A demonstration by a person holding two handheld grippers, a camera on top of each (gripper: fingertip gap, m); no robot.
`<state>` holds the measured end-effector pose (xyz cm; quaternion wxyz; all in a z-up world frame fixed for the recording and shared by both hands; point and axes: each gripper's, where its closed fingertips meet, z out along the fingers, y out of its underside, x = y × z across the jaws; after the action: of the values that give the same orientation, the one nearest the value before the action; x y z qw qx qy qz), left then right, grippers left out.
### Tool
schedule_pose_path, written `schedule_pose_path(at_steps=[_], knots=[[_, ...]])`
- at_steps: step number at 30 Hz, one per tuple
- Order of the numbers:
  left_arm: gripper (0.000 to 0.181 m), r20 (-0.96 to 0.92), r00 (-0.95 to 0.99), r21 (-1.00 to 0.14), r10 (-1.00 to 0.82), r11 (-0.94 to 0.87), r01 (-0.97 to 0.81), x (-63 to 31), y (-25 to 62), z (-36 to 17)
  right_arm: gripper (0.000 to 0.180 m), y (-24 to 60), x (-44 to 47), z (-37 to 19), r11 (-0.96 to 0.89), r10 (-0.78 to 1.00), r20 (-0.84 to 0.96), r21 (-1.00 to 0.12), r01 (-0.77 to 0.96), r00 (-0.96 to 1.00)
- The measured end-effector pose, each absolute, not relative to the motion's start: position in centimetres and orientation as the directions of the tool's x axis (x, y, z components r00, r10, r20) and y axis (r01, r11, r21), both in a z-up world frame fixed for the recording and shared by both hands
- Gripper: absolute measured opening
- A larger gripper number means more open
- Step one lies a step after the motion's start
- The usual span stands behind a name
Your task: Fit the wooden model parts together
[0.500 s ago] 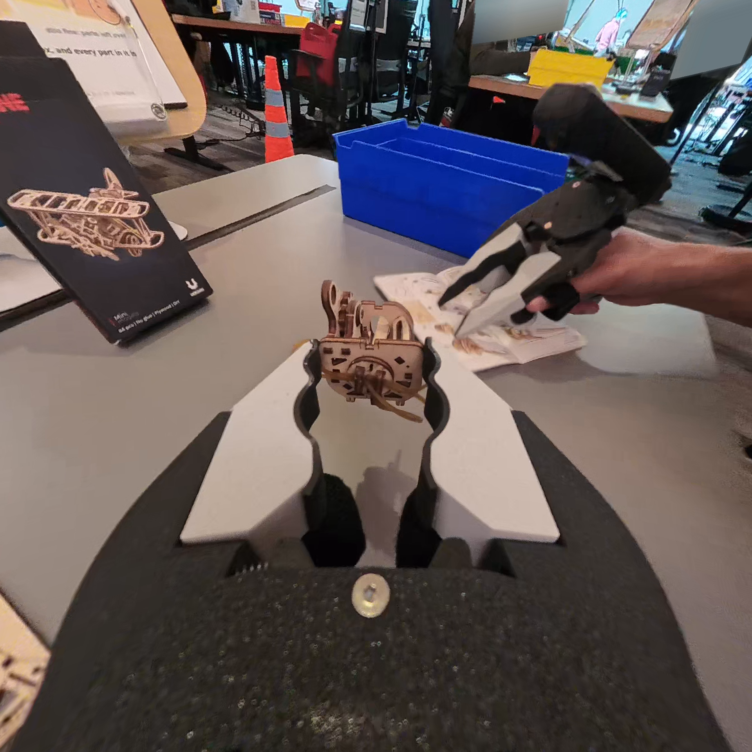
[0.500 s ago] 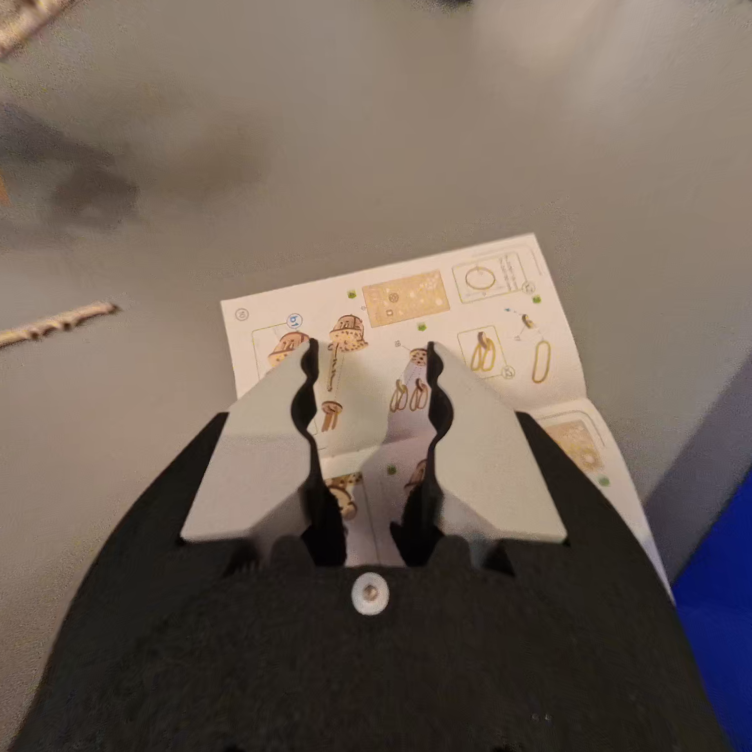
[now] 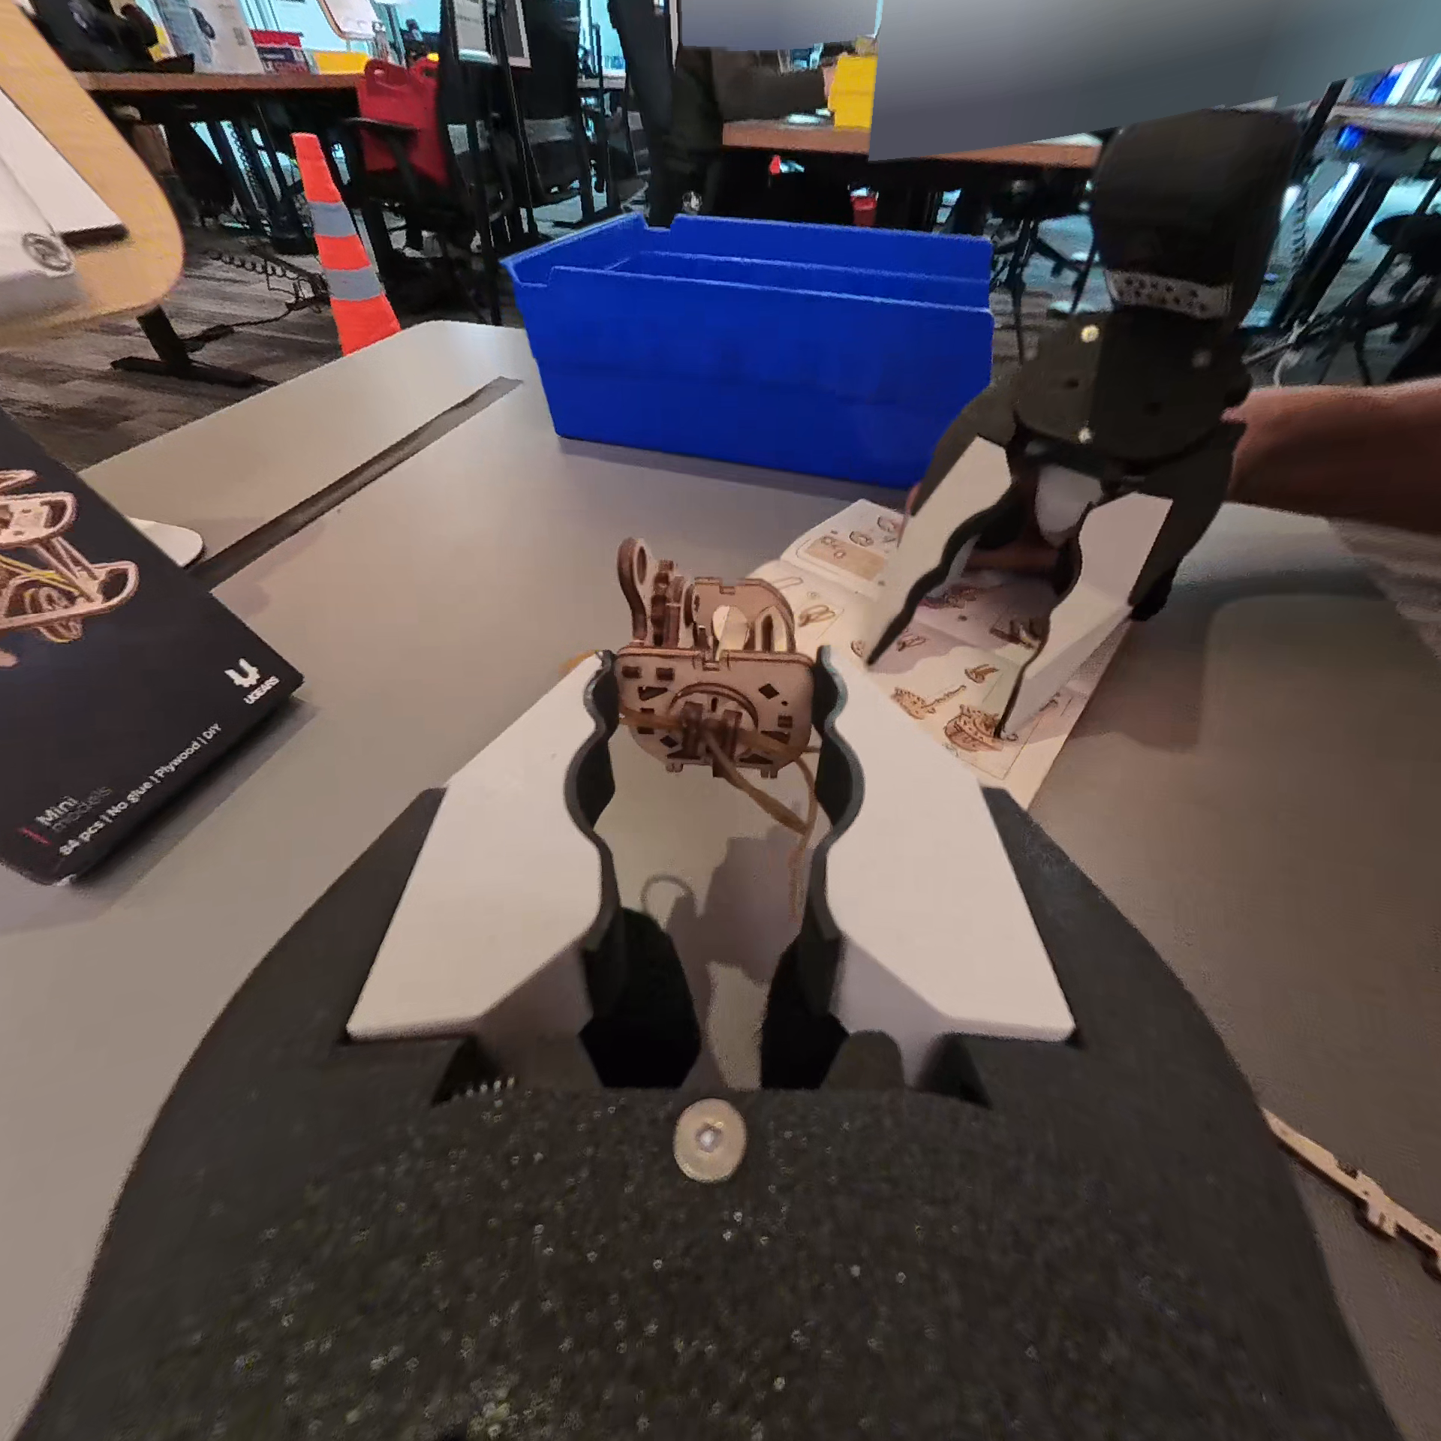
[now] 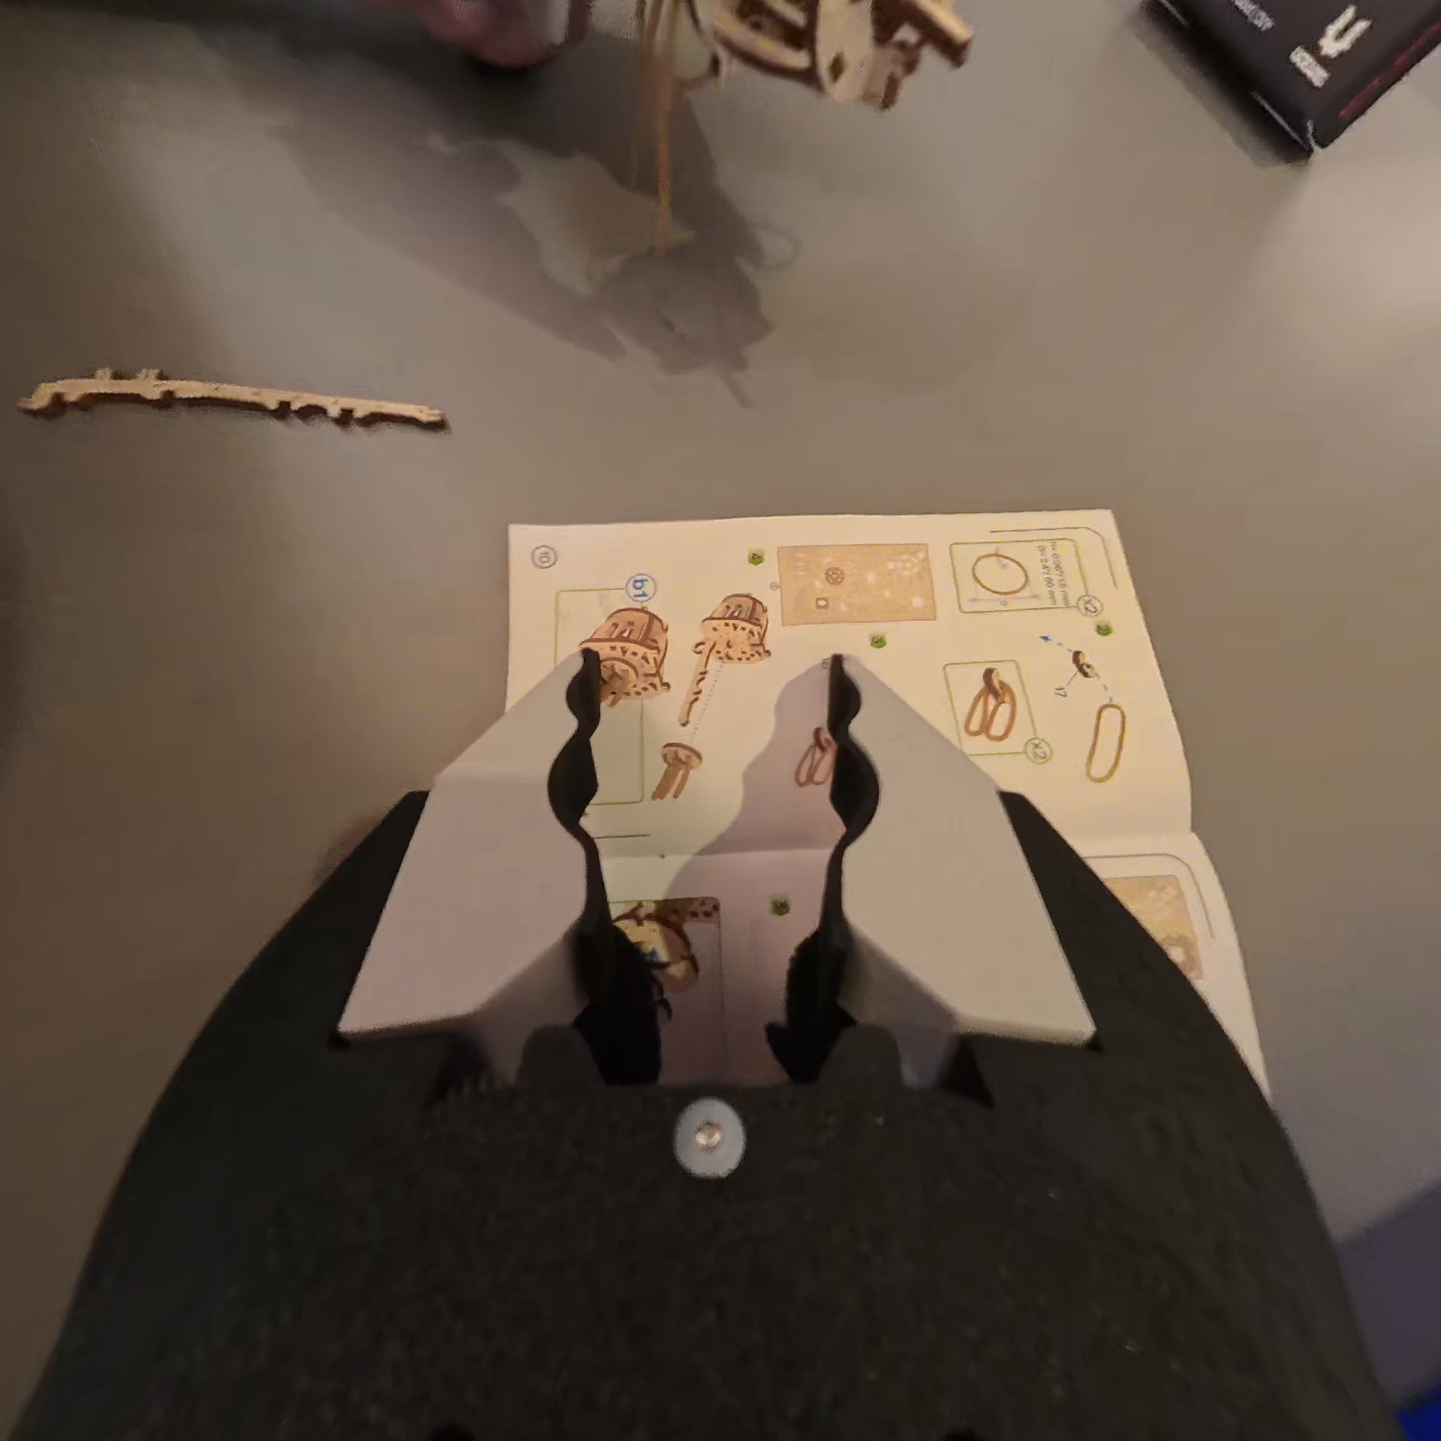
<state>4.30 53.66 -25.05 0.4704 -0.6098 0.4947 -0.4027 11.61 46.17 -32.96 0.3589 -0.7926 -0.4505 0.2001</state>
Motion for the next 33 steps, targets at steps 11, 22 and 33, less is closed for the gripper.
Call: schedule_pose_path(at_steps=[11, 22, 33], knots=[[0.048, 0.113, 0.152, -0.962, -0.982, -0.146, -0.232, 4.43, 53.81, -25.4, 0.053, 45.78, 11.62, -32.9, -0.307, 0.865, 0.032, -0.755, 0.579, 0.5], [0.048, 0.153, 0.152, -0.955, -0.976, -0.186, -0.231, 4.41, 54.11, -25.47, 0.053, 45.8, 11.65, -32.91, -0.306, 0.865, 0.034, -0.755, 0.58, 0.501], [0.048, 0.124, 0.183, -0.963, -0.975, -0.163, -0.215, 4.23, 54.38, -25.2, 0.054, 45.85, 11.69, -32.85, -0.306, 0.863, 0.036, -0.757, 0.577, 0.505]])
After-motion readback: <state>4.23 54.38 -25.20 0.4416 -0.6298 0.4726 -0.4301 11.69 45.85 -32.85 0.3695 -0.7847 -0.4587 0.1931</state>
